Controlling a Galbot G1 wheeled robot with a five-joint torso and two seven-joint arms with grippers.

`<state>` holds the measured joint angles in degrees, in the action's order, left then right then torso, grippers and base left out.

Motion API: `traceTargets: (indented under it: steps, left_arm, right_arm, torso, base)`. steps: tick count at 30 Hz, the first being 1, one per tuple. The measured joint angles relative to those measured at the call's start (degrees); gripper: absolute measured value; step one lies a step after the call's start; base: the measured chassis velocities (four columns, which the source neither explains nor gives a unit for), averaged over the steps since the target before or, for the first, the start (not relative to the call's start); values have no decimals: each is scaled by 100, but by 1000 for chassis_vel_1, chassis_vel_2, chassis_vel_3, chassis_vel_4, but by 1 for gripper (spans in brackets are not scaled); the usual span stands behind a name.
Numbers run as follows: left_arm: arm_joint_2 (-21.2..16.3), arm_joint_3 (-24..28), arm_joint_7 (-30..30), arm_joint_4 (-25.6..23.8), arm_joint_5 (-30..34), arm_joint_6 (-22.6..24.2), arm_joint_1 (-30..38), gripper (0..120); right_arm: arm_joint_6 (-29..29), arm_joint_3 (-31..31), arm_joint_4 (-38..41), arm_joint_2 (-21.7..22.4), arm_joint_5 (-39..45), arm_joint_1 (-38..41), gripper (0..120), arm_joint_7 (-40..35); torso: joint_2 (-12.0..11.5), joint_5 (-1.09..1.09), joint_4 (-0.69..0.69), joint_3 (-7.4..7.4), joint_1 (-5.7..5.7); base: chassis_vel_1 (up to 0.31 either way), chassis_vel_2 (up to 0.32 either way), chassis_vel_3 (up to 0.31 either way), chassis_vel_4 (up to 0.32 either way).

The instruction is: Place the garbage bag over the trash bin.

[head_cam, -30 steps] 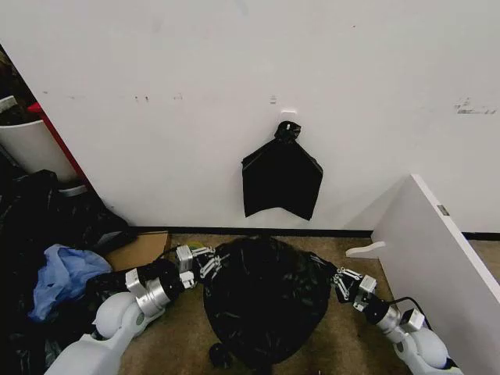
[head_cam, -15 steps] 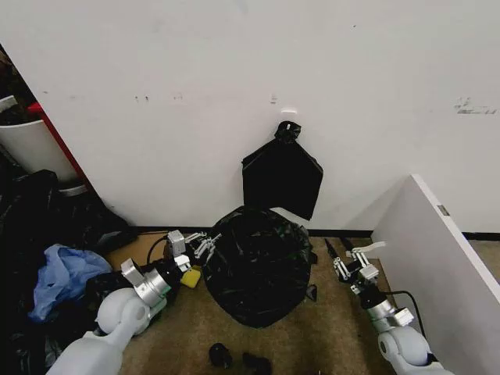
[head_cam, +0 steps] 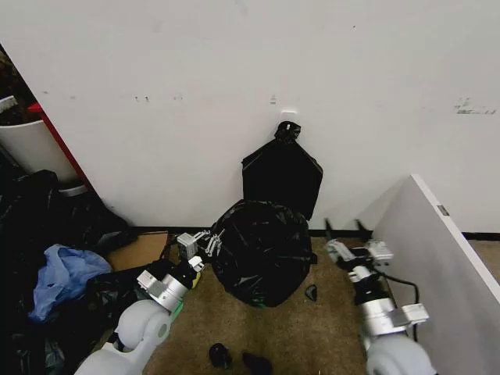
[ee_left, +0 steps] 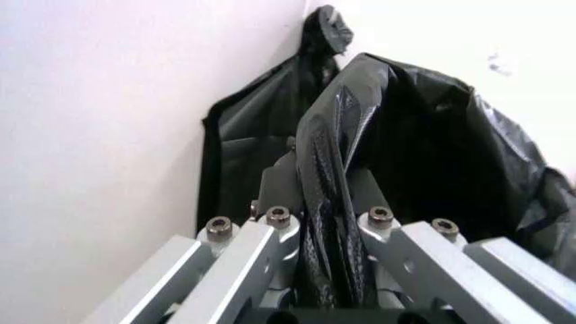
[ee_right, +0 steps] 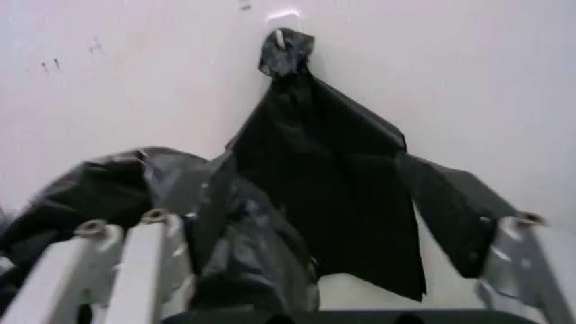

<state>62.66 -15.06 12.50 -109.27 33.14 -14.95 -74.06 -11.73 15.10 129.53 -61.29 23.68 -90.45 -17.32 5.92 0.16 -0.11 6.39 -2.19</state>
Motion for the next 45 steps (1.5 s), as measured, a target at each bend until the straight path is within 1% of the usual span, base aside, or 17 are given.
traceTargets:
  steps: [1,3,7,8,10,12,14,16,17,19,23,24,29,35,39,45]
  left_arm:
    - [0,0,0,0,0,0,0,5]
    - [0,100,-147,10,-133,-22,4,5]
    - [57,377,-396,110,-249,-132,34,5]
    - [57,377,-396,110,-249,-132,34,5]
    - [140,507,-441,154,-325,-172,46,5]
    - [228,631,-463,211,-433,-218,60,5]
    - [293,728,-482,255,-500,-257,82,5]
    - [343,807,-489,306,-568,-307,111,5]
    - [343,807,-489,306,-568,-307,111,5]
    - [364,857,-489,353,-644,-352,129,5]
    - [378,921,-473,422,-739,-460,155,5]
    - [378,921,-473,422,-739,-460,155,5]
    - [439,972,-449,477,-935,-582,147,5]
    - [485,992,-414,486,-1034,-642,109,5]
    - [461,943,-346,407,-1040,-647,50,5]
    - [391,882,-258,355,-1100,-653,-14,5]
  right_arm:
    - [0,0,0,0,0,0,66,0]
    - [260,-186,253,22,-134,39,56,-352]
    - [1206,-797,811,166,-74,169,41,-1090]
    - [1206,-797,811,166,-74,169,41,-1090]
    - [1713,-1142,943,212,-1,296,31,-1338]
    - [2112,-1439,954,231,73,438,23,-1482]
    - [2388,-1672,872,225,102,566,16,-1606]
    - [2568,-1885,707,182,81,676,7,-1706]
    - [2568,-1885,707,182,81,676,7,-1706]
    - [2622,-2019,556,128,13,753,0,-1735]
    - [2897,-2181,235,13,-67,984,0,-1854]
    - [2897,-2181,235,13,-67,984,0,-1854]
    - [2976,-2219,-320,-104,-241,1321,0,-1901]
    - [3101,-2228,-708,-172,-347,1579,0,-1962]
    - [3146,-2094,-1113,-179,-663,1750,0,-1992]
    - [3140,-1880,-1462,-175,-1048,1892,0,-1978]
  torso:
    - [0,0,0,0,0]
    - [0,0,0,0,0]
    - [0,-2,0,0,0]
    - [0,-2,0,0,0]
    - [0,-1,0,0,0]
    - [0,-1,0,1,0]
    - [0,-1,0,0,0]
    - [0,0,0,1,0]
    - [0,0,0,1,0]
    - [0,0,-1,1,0]
    - [0,-1,0,1,0]
    - [0,-1,0,1,0]
    - [-2,0,0,1,0]
    - [-2,-1,0,1,0]
    - [-2,0,-1,1,0]
    - [-2,0,0,1,0]
  base:
    - [0,0,0,0]
    - [0,0,0,0]
    - [0,0,0,0]
    - [0,0,0,0]
    - [0,0,0,0]
    - [0,0,0,0]
    - [0,0,0,0]
    - [0,0,0,0]
    - [0,0,0,0]
    - [0,0,0,0]
    - [0,0,0,0]
    - [0,0,0,0]
    - [0,0,0,0]
    - [0,0,0,0]
    - [0,0,0,0]
    - [0,0,0,0]
